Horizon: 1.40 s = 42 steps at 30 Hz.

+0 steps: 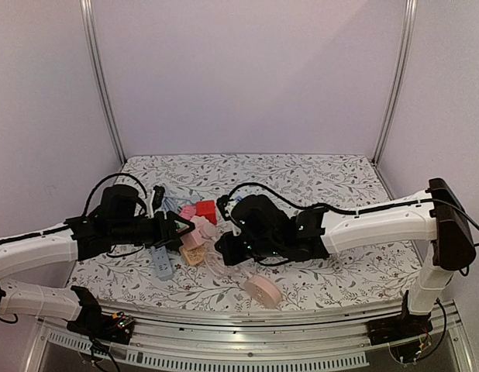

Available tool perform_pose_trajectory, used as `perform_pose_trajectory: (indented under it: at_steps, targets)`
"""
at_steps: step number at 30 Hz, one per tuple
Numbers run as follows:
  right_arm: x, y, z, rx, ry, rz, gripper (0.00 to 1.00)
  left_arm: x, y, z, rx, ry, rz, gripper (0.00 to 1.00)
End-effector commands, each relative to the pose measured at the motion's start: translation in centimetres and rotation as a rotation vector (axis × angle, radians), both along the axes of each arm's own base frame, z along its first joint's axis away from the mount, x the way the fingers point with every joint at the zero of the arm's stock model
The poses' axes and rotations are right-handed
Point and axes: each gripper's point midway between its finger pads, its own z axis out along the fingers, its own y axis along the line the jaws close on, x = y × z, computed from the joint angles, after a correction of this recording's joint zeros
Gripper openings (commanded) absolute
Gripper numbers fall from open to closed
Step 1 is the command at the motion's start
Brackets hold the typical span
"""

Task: Pull the plug off the socket
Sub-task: Remove the plug from the socket, then place the socket at the center of the board.

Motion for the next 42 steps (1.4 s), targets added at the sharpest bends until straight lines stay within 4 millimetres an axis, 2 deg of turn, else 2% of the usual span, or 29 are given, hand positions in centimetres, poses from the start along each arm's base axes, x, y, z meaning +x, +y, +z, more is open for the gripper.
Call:
perform_pose_trajectory:
  at_steps: [1,5,8,10,13,16,18,20,25,30,35,37,42]
  targets:
    - [0.3,-2.2,0.4,-0.053,-0.013,-0.036,0.0,1.9,1.1,1.3,0.046,-0.074,0.059,0.0]
    - [0.2,-2.7,4.0,0.015,-0.051,-0.034,0.0,2.0,2.3,-0.5,0.154,-0.056,0.081,0.0]
    - [0.3,-3.5,6.4,0.052,-0.085,-0.046,0.0,2.1,3.1,-1.0,0.204,-0.06,0.097,0.0]
    - [0.6,-4.3,7.4,0.062,-0.113,-0.066,0.0,2.1,2.9,-0.4,0.201,-0.07,0.091,0.0]
    - [1.5,-5.6,8.1,0.043,-0.149,-0.108,0.0,2.5,2.7,2.5,0.153,-0.127,0.085,0.0]
    - [3.2,-6.5,6.8,0.014,-0.125,-0.143,0.0,3.4,4.1,4.5,0.127,-0.155,0.121,0.0]
    - [4.2,-6.6,5.7,-0.004,-0.104,-0.155,0.0,4.0,5.7,4.7,0.127,-0.145,0.159,0.0]
    - [4.9,-6.3,4.8,-0.023,-0.097,-0.151,0.0,4.6,7.3,4.0,0.119,-0.117,0.187,0.0]
    - [6.0,-4.9,2.3,-0.069,-0.069,-0.116,0.0,5.8,12.6,0.6,0.113,-0.026,0.331,0.0]
    - [6.3,-3.1,-0.8,-0.093,-0.015,-0.069,0.0,5.6,17.8,-2.8,0.097,0.033,0.537,0.0]
    - [6.6,-2.4,-4.0,-0.117,0.047,-0.063,0.0,4.3,20.0,-6.6,0.054,0.11,0.642,0.0]
    - [6.8,-2.6,-4.8,-0.126,0.062,-0.072,0.0,4.0,20.7,-7.4,0.051,0.123,0.67,0.0]
    - [7.5,-3.4,-5.8,-0.14,0.084,-0.092,0.11,3.5,22.0,-8.8,0.106,0.153,0.699,0.05]
